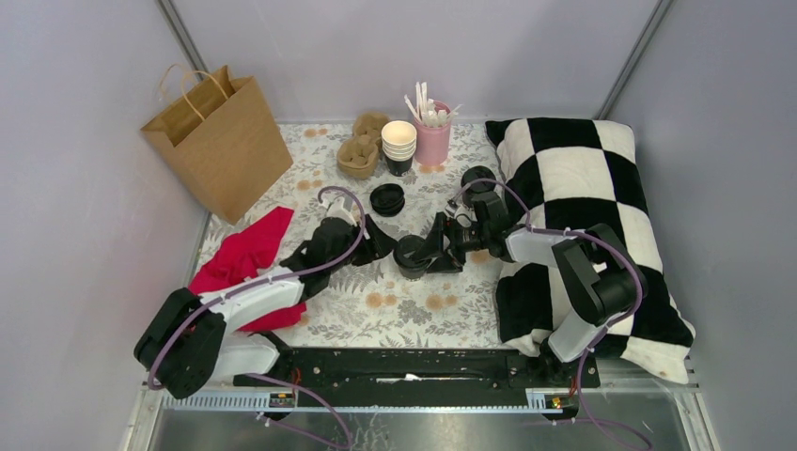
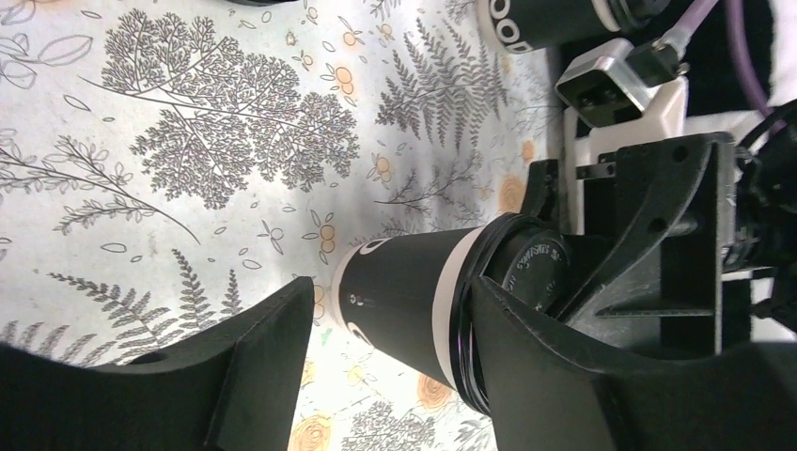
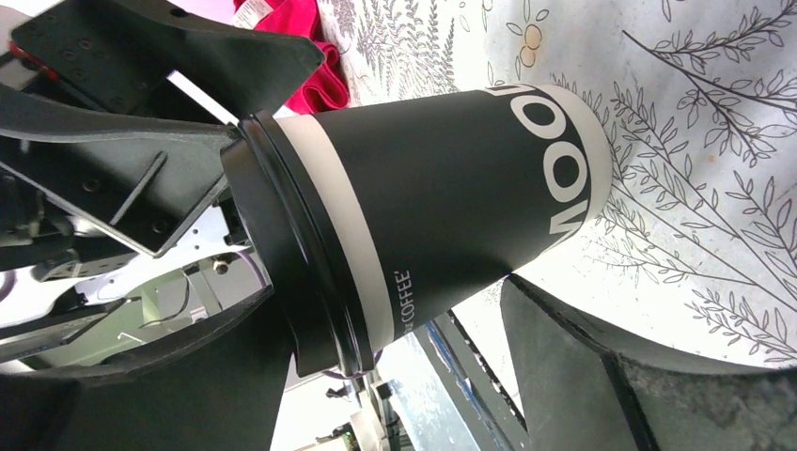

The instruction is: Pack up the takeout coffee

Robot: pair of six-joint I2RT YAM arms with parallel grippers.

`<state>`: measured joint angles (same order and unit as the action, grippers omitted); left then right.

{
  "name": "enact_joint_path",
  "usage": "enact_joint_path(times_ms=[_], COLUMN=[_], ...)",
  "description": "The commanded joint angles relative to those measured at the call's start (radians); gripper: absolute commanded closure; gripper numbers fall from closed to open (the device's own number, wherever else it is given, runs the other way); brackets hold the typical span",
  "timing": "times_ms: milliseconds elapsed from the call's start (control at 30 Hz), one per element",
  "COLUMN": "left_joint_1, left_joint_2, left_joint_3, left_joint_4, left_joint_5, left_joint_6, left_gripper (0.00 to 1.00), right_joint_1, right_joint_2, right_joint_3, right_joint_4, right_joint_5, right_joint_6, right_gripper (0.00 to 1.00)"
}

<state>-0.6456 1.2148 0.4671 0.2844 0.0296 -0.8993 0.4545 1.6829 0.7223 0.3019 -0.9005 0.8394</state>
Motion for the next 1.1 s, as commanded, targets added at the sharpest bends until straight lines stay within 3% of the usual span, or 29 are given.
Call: enact_joint_path(times_ms=[0, 200, 400, 633, 767, 933, 1067], left_joint_1=[-0.019, 0.0, 0.043, 0.063, 0.065, 0.066, 0.066], left_joint_2=[0.044, 0.019, -0.076, -0.133, -0.141, -0.057, 0.056], left_joint_3=[0.117, 0.175, 0.21, 0.237, 0.209, 0.156, 0.141], left_joint_4=[-0.245, -0.282, -0.392, -0.454, -0.388, -0.19, -0.084], left_joint_5=[0.195, 0.18, 0.147, 0.145, 0.219, 0.396, 0.433], left_joint_6=[0.107, 0.14, 0.194, 0.226, 0.201, 0.133, 0.116], left_gripper=[0.32, 0.26, 0.16, 0.13, 0.1, 0.09, 0.18], right_joint_1=[0.011, 0.012, 0.011, 0.012, 0.016, 0.033, 0.033], right_joint_2=[-0.008, -0.035, -0.078, -0.133, -0.163, -0.181, -0.163], right_joint_3=[0.066, 0.118, 0.211, 0.292, 0.331, 0.38, 0.336], right_joint_4=[-0.103, -0.178, -0.374, -0.547, -0.641, -0.773, -0.705], right_joint_5=[0.109, 0.109, 0.158, 0.227, 0.282, 0.361, 0.283], right_joint_6=[-0.082, -0.122, -0.23, -0.332, -0.398, -0.502, -0.441], right_gripper=[0.16, 0.11, 0.04, 0.0, 0.0, 0.0, 0.11])
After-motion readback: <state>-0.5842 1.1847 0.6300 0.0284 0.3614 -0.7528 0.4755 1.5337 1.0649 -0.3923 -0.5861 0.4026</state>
